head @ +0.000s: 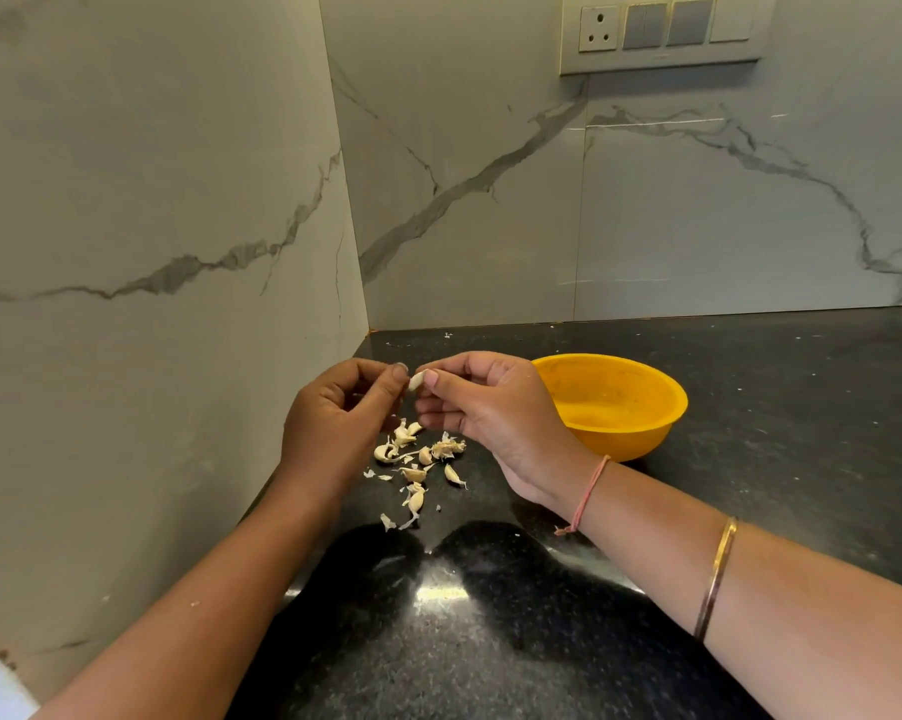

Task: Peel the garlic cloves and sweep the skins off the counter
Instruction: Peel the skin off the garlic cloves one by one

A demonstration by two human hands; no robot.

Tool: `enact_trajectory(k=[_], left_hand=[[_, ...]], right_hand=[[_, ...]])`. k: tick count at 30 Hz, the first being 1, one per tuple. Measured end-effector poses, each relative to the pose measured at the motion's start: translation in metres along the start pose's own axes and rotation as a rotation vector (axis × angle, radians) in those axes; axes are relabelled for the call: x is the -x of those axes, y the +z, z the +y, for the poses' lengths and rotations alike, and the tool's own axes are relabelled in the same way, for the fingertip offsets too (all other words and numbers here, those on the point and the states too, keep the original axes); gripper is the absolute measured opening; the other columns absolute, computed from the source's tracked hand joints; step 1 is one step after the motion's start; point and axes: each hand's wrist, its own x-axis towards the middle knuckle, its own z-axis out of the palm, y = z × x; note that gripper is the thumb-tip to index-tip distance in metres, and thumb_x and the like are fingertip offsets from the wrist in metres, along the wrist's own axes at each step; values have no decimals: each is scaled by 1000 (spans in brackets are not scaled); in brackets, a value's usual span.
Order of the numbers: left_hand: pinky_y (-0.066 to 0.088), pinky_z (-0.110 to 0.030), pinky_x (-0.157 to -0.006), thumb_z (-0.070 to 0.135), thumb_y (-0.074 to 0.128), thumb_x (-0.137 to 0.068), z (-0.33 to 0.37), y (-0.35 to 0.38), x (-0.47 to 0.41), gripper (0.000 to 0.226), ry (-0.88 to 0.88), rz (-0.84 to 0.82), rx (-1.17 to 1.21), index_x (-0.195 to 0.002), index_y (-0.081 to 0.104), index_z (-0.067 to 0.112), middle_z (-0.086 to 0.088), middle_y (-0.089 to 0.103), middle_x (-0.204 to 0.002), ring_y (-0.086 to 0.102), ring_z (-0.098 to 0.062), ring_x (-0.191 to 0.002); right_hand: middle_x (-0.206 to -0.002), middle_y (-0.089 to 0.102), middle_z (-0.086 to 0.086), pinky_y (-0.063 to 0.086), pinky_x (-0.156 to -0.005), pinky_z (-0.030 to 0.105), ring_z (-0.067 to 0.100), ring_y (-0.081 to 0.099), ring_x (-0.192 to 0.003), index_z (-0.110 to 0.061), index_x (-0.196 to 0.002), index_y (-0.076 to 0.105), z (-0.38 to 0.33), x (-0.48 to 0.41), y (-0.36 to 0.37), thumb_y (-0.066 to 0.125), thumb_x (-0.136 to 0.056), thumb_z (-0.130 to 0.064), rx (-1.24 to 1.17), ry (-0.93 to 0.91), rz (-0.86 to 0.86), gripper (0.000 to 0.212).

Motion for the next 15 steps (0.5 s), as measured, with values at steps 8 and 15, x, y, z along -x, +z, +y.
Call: enact_trajectory(k=[8,15], left_hand=[[57,-25,-75,7,65,-84,3,0,3,20,81,-117,17,-85,68,26,7,70,-78,66,-8,-78],[56,-21,-70,15,68,-76,5,1,3,4,34,-108,128,-79,65,16,3,68,-76,65,-6,-71]], right_hand=[[-75,66,10,54,-58,22,12,64,-63,5,-96,64,-4,1,1,59,-89,-5,-38,37,11,13],[-65,63,5,51,-52,19,10,58,-54,-1,-83,64,-8,4,2,58,-91,-12,-84,101,-48,15]])
